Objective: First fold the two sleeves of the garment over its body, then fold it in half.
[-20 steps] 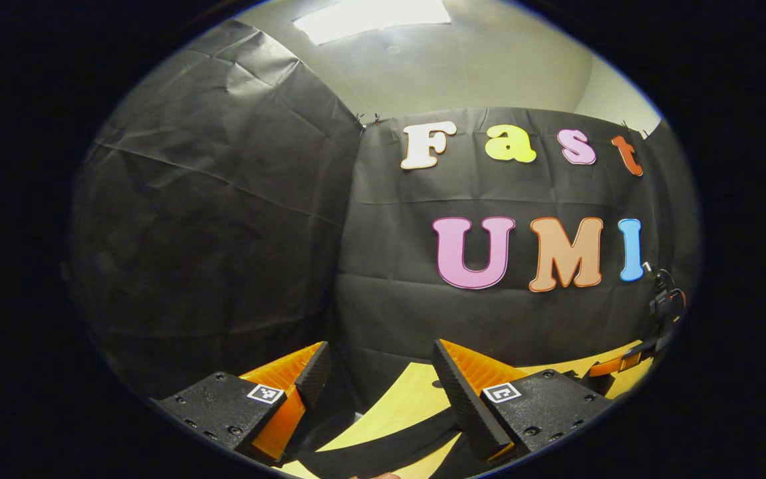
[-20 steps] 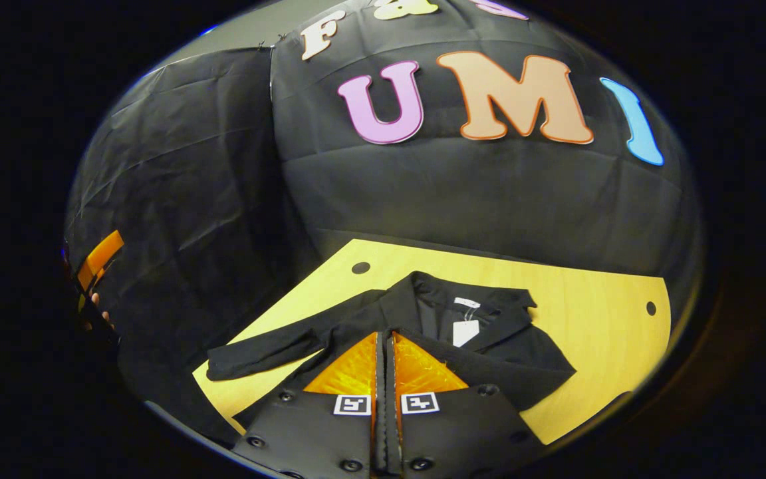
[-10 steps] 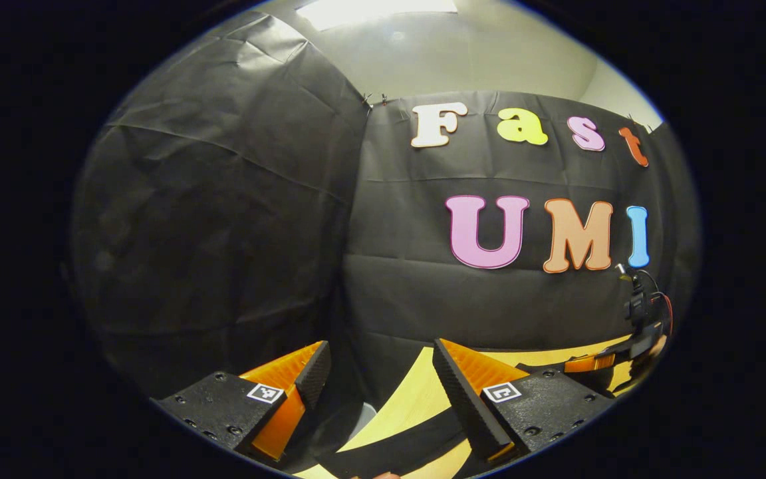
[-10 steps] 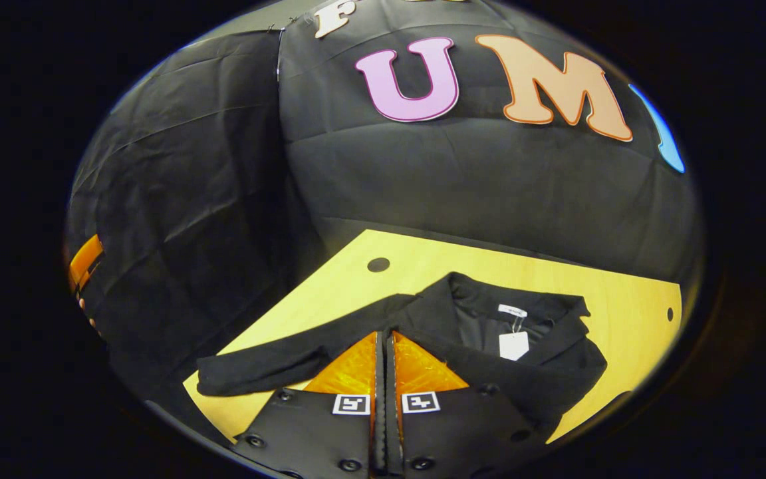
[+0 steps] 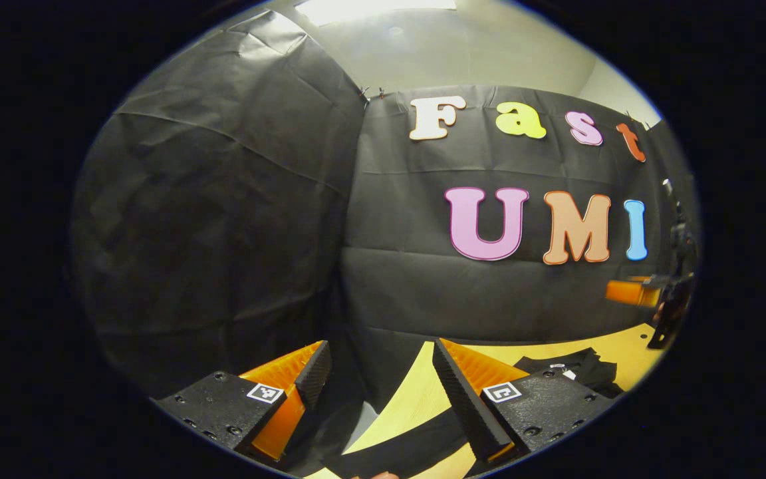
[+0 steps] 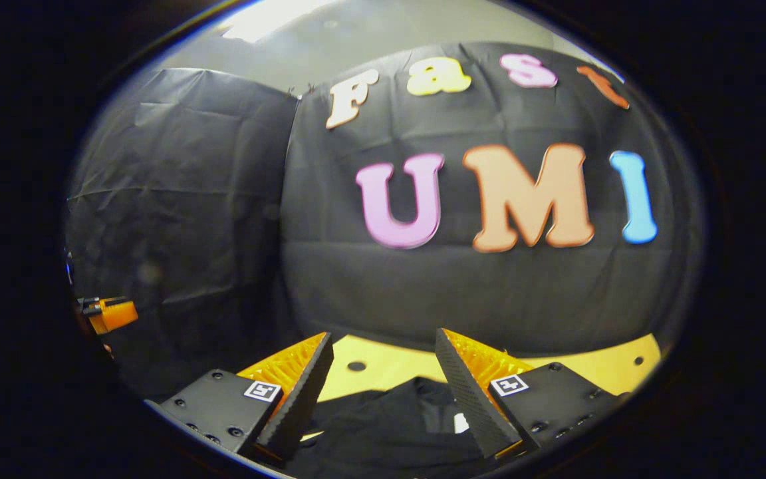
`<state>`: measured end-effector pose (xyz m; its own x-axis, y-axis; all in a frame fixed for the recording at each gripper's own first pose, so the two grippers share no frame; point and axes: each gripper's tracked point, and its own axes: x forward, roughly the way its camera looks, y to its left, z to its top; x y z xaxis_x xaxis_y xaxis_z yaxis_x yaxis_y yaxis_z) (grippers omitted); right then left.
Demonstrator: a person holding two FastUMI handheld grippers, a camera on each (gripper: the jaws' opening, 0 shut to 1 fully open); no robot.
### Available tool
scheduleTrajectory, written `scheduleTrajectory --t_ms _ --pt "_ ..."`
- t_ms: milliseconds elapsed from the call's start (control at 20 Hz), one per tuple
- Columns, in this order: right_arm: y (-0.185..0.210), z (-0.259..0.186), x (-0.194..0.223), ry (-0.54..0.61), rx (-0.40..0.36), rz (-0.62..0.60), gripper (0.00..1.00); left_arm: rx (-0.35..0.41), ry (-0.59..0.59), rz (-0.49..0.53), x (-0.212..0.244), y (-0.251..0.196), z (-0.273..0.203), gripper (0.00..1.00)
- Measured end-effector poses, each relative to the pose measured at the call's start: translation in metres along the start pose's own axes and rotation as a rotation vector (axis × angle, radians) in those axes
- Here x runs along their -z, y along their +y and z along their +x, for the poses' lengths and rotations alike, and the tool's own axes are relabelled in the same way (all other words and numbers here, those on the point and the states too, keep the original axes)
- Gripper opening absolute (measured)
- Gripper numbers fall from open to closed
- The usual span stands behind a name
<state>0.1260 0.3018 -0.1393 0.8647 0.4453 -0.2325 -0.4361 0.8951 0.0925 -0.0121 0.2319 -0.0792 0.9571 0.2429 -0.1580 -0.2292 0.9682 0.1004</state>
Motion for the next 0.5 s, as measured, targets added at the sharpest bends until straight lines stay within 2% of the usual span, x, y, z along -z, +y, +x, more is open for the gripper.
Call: scheduleTrajectory --t_ms 50,150,250,300,350,500 --pt "-0.01 -0.013 -0.02 -0.054 0.029 -0.011 0.95 -0.002 0.022 -0.002 0.01 0.004 0.0 0.93" --pt "-0.032 -0.041 -0.049 -0.13 0.093 -0.02 0.94 0.001 0.075 0.001 0.031 0.011 0.0 0.93" --pt "-0.045 -0.067 -0.062 -0.164 0.134 0.002 0.97 0.016 0.138 0.028 0.059 0.014 -0.002 0.93" --pt "-0.05 -0.079 -0.069 -0.178 0.151 0.009 0.94 0.025 0.174 0.046 0.072 0.018 -0.004 0.93" --pt "-0.059 -0.091 -0.077 -0.198 0.179 0.008 1.0 0.031 0.21 0.064 0.088 0.021 -0.005 0.93" --pt "-0.085 -0.117 -0.1 -0.247 0.269 -0.032 0.94 0.044 0.335 0.092 0.139 0.027 -0.011 0.94"
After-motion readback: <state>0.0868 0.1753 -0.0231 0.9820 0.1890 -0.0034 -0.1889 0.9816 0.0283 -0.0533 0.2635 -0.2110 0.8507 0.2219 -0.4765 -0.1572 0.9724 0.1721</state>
